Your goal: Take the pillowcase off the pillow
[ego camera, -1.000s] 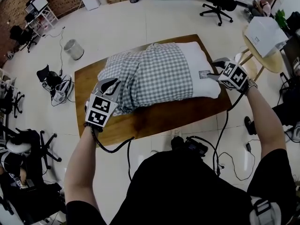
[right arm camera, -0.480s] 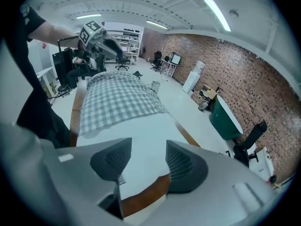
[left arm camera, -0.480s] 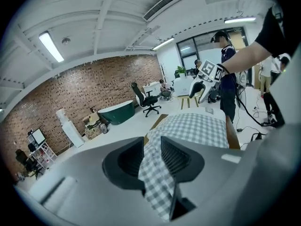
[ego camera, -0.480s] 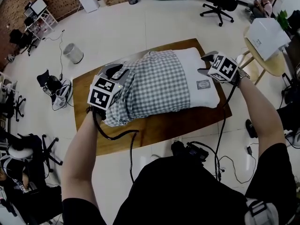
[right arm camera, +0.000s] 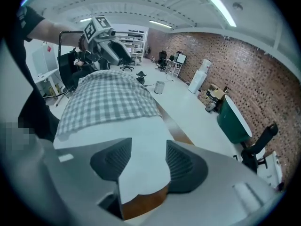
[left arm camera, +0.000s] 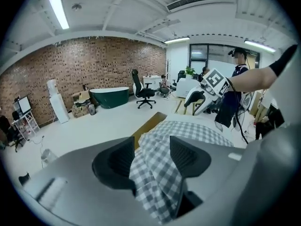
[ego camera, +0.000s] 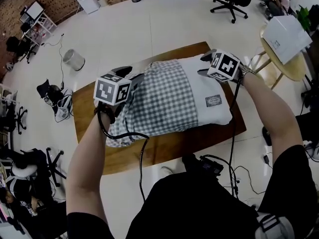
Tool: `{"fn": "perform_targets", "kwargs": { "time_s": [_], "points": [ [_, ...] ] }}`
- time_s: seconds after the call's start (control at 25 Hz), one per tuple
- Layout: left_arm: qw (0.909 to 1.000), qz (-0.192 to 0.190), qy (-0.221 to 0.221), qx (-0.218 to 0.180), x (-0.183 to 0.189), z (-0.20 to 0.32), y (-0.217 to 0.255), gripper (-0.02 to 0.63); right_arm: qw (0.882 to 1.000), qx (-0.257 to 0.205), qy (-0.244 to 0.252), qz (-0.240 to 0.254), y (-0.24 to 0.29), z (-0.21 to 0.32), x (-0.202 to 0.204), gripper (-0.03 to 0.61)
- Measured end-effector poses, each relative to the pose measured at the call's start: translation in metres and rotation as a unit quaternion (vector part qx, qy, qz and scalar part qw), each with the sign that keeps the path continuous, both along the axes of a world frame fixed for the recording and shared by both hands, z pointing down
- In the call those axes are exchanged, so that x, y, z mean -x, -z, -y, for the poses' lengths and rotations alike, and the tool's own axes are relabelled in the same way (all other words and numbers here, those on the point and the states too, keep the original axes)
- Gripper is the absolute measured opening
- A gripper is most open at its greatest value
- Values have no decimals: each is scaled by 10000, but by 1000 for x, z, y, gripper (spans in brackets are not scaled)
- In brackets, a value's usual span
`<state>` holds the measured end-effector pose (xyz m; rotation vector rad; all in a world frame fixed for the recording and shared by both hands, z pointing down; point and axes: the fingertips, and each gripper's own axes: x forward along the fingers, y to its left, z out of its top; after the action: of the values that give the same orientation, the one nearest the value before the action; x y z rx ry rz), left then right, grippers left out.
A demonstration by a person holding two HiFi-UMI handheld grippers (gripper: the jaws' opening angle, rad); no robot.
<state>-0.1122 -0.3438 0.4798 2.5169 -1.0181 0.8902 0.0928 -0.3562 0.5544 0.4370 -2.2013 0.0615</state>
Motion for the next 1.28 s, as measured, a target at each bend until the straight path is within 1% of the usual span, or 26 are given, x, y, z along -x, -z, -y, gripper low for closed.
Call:
{"fn": "perform_targets", "kwargs": {
  "time_s": [0.12,0.28,0.48,0.6,0.68,0.8,0.88,0.92,0.96,1.04,1.08,1.16,1.28],
  "points": [
    [9991,-121,-30,394,-15,20,-11,265,9995,263,27,197,-3,21,9,230],
    [9974,-222,-165,667,-37,51,-22,274,9969,640,111,448,-5,49,23,242],
    [9930,-73,-104,1171,-42,72,-46,275,9926,1103,285,417,-20,67,41,259],
    [9892,143,-65,1460,-43,81,-62,269,9896,1324,408,373,-36,74,47,259],
    [9857,349,-52,1649,-41,84,-78,256,9879,1447,455,331,-48,76,51,259],
    [9793,609,-11,1928,-37,84,-100,206,9847,1665,427,289,-65,76,55,259],
    [9745,730,45,2119,-34,84,-111,144,9798,1943,366,286,-76,71,55,251],
    [9724,781,76,2196,-33,83,-114,109,9777,2051,350,279,-79,69,56,213],
    [9710,834,105,2239,-32,84,-116,73,9768,2094,352,261,-80,68,56,161],
    [9700,935,176,2236,-29,88,-117,28,9795,1969,375,189,-78,69,56,30],
    [9700,970,223,2219,-27,91,-116,22,9819,1849,372,157,-76,71,56,11],
    [9704,994,352,2170,-21,97,-112,20,9866,1595,297,169,-70,76,54,8],
    [9709,958,637,2101,-6,102,-106,17,9904,1339,64,343,-61,80,45,6]
  ]
}}
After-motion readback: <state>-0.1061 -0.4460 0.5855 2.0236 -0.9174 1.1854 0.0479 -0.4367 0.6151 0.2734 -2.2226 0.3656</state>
